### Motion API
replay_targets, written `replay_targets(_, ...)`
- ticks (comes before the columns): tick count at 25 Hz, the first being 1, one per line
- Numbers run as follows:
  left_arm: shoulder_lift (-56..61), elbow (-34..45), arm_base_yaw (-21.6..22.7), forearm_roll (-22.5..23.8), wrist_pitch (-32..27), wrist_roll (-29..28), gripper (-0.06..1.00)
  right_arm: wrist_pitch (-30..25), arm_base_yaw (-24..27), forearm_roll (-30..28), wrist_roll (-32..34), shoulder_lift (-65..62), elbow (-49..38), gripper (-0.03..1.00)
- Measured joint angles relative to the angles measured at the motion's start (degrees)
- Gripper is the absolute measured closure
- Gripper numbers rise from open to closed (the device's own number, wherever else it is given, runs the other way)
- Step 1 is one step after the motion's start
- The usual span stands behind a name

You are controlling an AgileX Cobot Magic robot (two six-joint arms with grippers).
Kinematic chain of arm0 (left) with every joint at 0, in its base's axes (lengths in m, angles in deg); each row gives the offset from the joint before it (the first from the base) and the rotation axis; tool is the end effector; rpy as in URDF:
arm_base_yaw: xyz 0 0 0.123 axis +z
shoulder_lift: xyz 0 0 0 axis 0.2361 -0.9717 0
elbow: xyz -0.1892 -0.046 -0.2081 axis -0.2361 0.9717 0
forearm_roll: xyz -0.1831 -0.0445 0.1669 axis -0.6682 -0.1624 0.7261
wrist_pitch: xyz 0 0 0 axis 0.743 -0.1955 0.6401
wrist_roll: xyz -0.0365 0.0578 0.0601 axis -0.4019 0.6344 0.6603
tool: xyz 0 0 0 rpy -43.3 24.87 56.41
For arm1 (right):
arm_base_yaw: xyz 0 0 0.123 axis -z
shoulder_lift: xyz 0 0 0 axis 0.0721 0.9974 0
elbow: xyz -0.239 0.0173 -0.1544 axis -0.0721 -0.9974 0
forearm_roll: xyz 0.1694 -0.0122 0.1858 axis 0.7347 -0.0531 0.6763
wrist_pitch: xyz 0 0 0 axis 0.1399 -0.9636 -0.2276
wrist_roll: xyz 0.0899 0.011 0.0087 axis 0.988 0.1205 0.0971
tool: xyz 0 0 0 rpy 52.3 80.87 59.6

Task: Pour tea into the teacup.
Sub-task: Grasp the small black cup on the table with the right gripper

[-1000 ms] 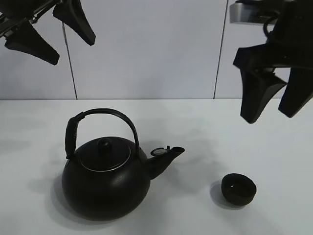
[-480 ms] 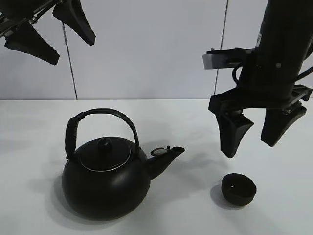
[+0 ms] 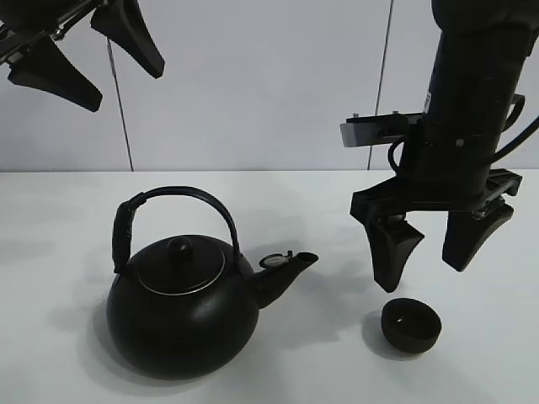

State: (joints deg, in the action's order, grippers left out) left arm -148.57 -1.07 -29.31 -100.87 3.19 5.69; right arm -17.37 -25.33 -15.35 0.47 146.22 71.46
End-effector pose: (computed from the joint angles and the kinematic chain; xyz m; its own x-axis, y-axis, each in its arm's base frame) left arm 0.3305 -0.1295 0.2931 -0.8898 -0.0024 -0.4563 0.2325 0.8581 -0.4579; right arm 0.3162 0.1264 0.1787 -0.9040 -0.4255 -0.0407 -0.4269 0.9036 0.0353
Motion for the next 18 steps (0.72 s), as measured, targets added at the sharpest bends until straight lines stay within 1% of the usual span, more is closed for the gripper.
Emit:
replay_targets(3,0.0,0.0,0.0,0.0,0.0,0.0,0.41,-0.1,-2.0,-2.7,1.9,0.0,0.0,0.4)
replay_targets(6,0.0,0.0,0.0,0.0,0.0,0.0,0.41,-0.1,-4.6,-7.2,5.5,0.0,0.0,0.4)
replay_targets(8,0.0,0.0,0.0,0.0,0.0,0.0,0.41,-0.1,-5.5,-8.6,7.0,0.0,0.0,0.4)
replay_targets(14,0.0,0.0,0.0,0.0,0.0,0.0,0.41,0.1,-5.6,-8.6,7.7,0.0,-0.2,0.4)
replay_targets(18,0.0,0.0,0.0,0.0,0.0,0.0,0.41,1.9,-5.6,-8.2,8.1,0.0,-2.9,0.4)
